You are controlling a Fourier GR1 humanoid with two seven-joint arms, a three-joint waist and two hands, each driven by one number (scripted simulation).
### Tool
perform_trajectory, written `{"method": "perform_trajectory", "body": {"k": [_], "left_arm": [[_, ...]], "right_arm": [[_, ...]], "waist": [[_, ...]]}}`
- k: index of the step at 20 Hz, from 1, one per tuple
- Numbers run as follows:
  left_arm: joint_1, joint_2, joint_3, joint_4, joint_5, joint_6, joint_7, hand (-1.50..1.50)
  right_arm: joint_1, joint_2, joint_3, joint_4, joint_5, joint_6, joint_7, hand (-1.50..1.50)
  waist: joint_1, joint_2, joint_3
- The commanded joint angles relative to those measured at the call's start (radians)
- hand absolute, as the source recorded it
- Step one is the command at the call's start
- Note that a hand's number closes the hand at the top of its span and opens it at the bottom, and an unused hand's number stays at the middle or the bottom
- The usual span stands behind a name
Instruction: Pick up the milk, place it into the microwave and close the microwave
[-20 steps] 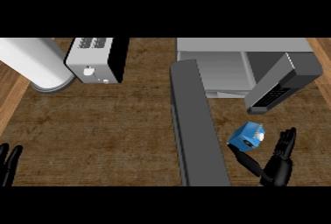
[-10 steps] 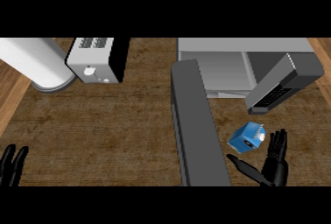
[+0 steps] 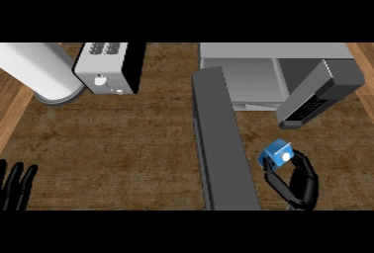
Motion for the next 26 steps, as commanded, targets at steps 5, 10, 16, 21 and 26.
{"method": "perform_trajectory", "body": {"k": [5,10,16,21,26], "left_arm": [[0.013,0.018,0.068,0.056,0.055,-0.057,-0.032,-1.5],[-0.038,0.014,0.037,0.003,0.038,-0.017,0.032,-1.5],[-0.026,0.054,0.111,0.034,0.115,-0.065,0.012,-1.5],[0.028,0.017,0.108,0.039,0.1,-0.094,-0.026,-1.5],[0.001,0.007,0.116,0.074,0.081,-0.115,-0.027,-1.5]], "right_arm": [[-0.008,0.047,-0.008,-0.074,-0.019,-0.115,-0.098,1.5],[-0.102,-0.2,0.052,-0.003,0.016,0.237,0.103,1.5],[-0.15,-0.288,0.082,-0.009,0.014,0.431,0.13,1.5],[-0.12,-0.228,0.122,-0.125,0.012,0.442,0.209,1.5],[-0.108,-0.197,0.136,-0.253,0.074,0.341,0.254,1.5]], "waist": [[0.0,-0.001,0.0],[0.004,0.004,0.001],[0.001,0.0,-0.001],[-0.003,-0.002,-0.001],[-0.004,-0.001,-0.001]]}}
